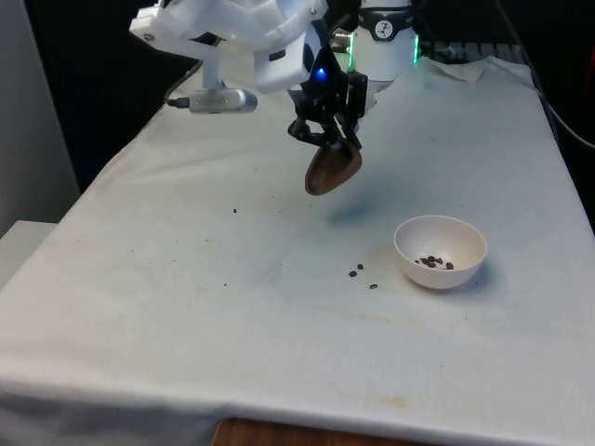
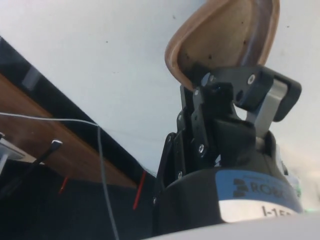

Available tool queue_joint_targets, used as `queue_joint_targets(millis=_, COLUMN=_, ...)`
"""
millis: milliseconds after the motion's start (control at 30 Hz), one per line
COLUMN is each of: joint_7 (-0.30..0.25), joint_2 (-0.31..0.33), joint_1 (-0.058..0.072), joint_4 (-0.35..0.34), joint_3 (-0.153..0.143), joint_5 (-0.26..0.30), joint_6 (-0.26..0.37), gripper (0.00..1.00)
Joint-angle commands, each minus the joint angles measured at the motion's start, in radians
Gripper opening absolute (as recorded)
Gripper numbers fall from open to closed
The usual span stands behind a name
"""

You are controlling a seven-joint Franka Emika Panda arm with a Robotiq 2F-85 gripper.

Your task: Pour the coffee beans from the cup into the bowl.

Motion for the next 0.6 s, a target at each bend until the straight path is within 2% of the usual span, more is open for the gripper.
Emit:
queue_joint_targets(millis=0, joint_7=-0.001, joint_2=-0.007, joint_1=0.008, joint_4=-0.01, joint_3=-0.004, joint_5=-0.016, joint_6=0.021, gripper=0.03)
queue_joint_targets(millis=33, joint_7=-0.003, joint_2=-0.008, joint_1=0.008, joint_4=-0.011, joint_3=-0.004, joint_5=-0.02, joint_6=0.024, gripper=0.03)
queue_joint_targets(millis=67, joint_7=-0.005, joint_2=-0.002, joint_1=0.001, joint_4=-0.003, joint_3=0.0, joint_5=-0.009, joint_6=0.005, gripper=0.03)
queue_joint_targets(millis=100, joint_7=-0.005, joint_2=-0.008, joint_1=0.009, joint_4=-0.012, joint_3=-0.004, joint_5=-0.024, joint_6=0.027, gripper=0.03)
queue_joint_targets(millis=300, joint_7=-0.022, joint_2=-0.008, joint_1=0.011, joint_4=-0.015, joint_3=-0.003, joint_5=-0.051, joint_6=0.048, gripper=0.03)
queue_joint_targets(millis=333, joint_7=-0.022, joint_2=-0.003, joint_1=0.005, joint_4=-0.006, joint_3=0.0, joint_5=-0.043, joint_6=0.027, gripper=0.03)
queue_joint_targets(millis=367, joint_7=-0.026, joint_2=-0.007, joint_1=0.011, joint_4=-0.015, joint_3=-0.003, joint_5=-0.054, joint_6=0.051, gripper=0.03)
queue_joint_targets(millis=567, joint_7=-0.052, joint_2=-0.004, joint_1=0.016, joint_4=-0.037, joint_3=-0.002, joint_5=-0.069, joint_6=0.09, gripper=0.03)
